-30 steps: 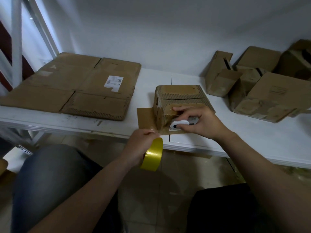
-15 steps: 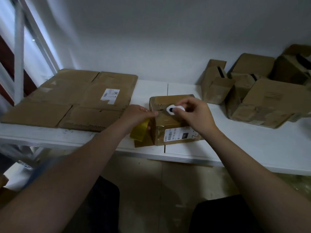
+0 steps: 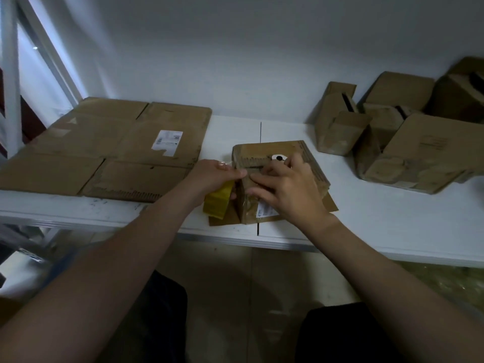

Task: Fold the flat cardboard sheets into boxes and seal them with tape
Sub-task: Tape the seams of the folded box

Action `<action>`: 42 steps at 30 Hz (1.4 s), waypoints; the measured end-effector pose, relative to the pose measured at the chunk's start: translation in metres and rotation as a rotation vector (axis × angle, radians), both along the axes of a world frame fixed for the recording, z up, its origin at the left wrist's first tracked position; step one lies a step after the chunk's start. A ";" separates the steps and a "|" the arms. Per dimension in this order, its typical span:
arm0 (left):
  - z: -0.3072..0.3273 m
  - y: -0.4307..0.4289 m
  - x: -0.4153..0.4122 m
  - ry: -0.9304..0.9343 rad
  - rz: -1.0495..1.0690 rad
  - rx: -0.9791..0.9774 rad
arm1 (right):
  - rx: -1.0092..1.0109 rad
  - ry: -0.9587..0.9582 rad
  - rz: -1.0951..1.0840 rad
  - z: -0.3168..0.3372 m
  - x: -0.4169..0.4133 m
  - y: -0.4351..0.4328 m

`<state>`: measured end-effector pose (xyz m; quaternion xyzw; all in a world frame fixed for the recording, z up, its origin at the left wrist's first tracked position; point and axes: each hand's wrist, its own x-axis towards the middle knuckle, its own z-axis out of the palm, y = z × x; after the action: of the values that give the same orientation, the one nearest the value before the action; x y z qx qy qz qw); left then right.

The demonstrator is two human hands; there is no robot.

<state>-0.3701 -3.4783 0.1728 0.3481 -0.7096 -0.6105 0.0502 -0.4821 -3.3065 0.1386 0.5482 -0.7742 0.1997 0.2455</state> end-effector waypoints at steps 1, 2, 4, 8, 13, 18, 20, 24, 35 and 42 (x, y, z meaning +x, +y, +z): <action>-0.001 -0.001 0.000 0.003 0.000 0.017 | -0.047 0.003 0.002 -0.004 0.001 0.000; -0.003 -0.002 -0.001 0.005 -0.003 0.025 | -0.082 0.012 0.006 -0.007 0.000 0.000; -0.005 -0.003 -0.003 0.000 -0.016 0.024 | -0.074 0.054 0.008 -0.013 -0.002 0.003; -0.006 -0.004 -0.003 -0.003 -0.025 0.016 | 0.042 0.087 -0.031 -0.022 -0.002 0.009; -0.009 -0.005 -0.004 0.009 -0.022 0.031 | 0.105 0.116 -0.109 -0.024 0.006 0.015; -0.011 -0.008 -0.004 0.002 -0.030 0.025 | 0.008 0.060 -0.157 -0.023 0.017 0.007; -0.011 -0.008 -0.003 0.000 -0.029 0.006 | -0.022 0.030 -0.181 -0.025 0.021 0.005; -0.009 -0.006 -0.003 -0.002 -0.047 -0.068 | -0.018 -0.003 -0.279 -0.022 0.032 -0.005; -0.015 -0.008 -0.003 0.044 -0.013 -0.034 | 0.107 -0.023 -0.347 -0.020 0.048 -0.014; -0.012 -0.002 0.010 0.068 0.052 -0.003 | 0.102 -0.201 -0.504 0.025 -0.014 0.010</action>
<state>-0.3600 -3.4805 0.1605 0.3456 -0.6992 -0.6193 0.0907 -0.4963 -3.2967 0.1640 0.3276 -0.9156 0.1464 0.1815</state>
